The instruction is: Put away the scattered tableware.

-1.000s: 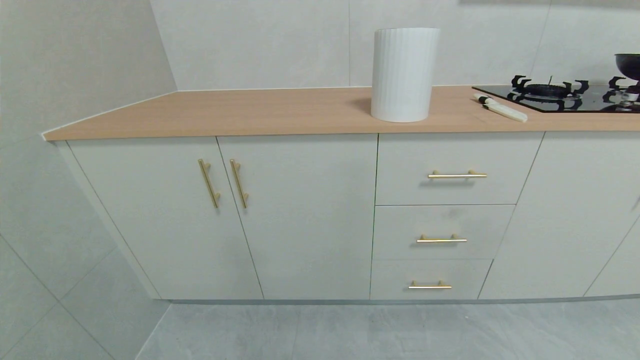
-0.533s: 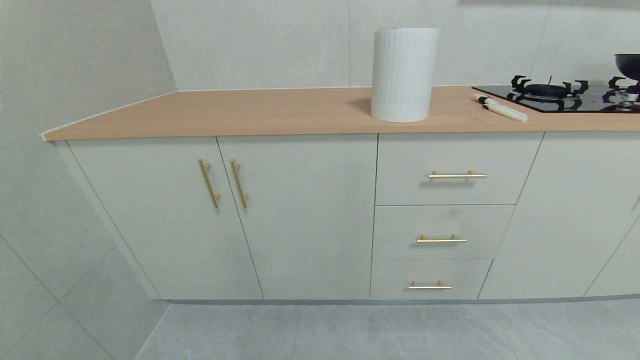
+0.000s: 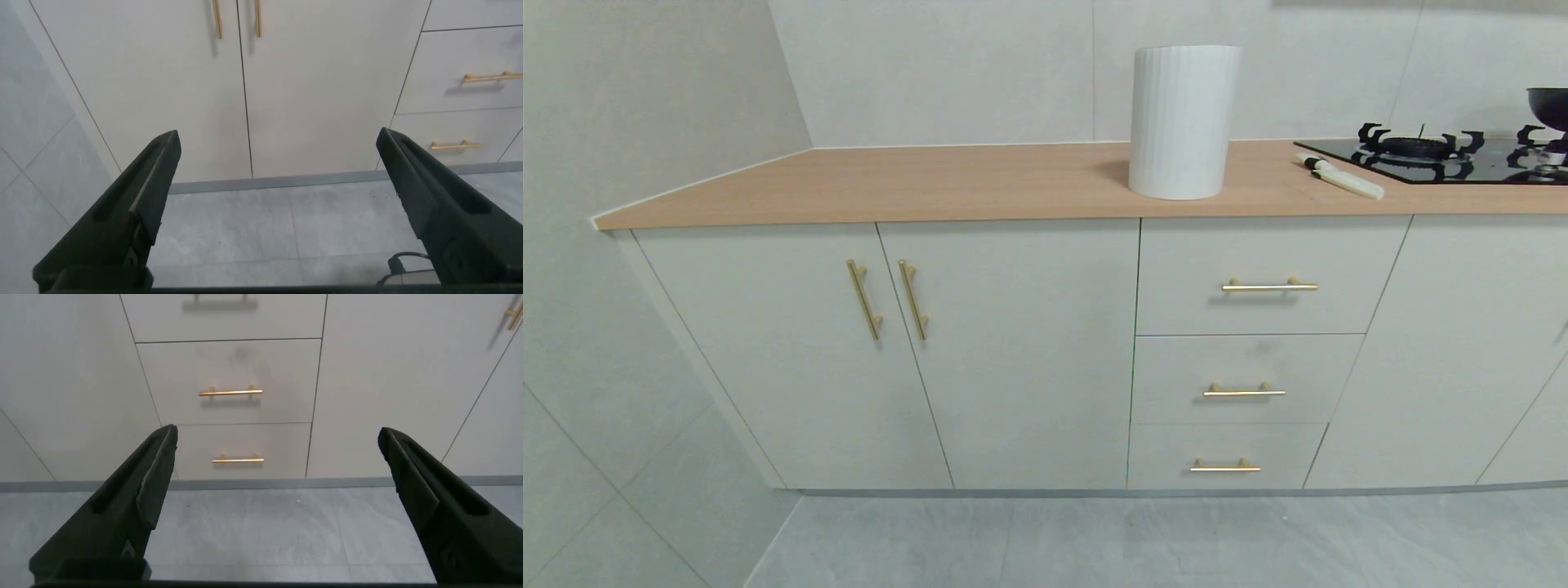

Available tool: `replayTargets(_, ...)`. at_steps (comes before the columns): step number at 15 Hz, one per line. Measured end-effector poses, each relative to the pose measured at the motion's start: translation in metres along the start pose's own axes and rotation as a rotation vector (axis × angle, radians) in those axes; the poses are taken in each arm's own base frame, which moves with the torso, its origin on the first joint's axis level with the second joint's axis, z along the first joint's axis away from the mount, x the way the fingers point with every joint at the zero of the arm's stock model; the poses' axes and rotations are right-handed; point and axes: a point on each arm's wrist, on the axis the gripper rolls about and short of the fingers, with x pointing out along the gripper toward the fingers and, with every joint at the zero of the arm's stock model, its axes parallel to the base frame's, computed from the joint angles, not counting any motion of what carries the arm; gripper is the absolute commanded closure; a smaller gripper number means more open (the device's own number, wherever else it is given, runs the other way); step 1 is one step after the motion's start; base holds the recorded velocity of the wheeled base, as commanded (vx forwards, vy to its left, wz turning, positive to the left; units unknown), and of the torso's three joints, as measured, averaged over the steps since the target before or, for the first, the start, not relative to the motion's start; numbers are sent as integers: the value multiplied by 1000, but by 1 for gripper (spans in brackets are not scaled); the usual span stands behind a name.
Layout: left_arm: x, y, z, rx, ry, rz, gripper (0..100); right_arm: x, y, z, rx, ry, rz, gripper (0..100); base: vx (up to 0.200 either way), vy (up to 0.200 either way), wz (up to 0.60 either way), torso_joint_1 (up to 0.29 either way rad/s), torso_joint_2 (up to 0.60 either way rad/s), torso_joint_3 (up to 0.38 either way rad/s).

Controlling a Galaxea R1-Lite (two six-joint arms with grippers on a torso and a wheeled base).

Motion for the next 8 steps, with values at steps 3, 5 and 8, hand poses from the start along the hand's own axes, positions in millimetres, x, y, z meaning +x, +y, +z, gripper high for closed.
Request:
replayTargets(3,0,0,0,-1,0,0,0,0,0,0,0,1,-1,0,0,0,0,0,0,0)
replayTargets(5,0,0,0,3,0,0,0,0,0,0,0,2,0,0,0,0,0,0,0,0)
replayTargets(8,0,0,0,2,0,0,0,0,0,0,1,3,0,0,0,0,0,0,0,0)
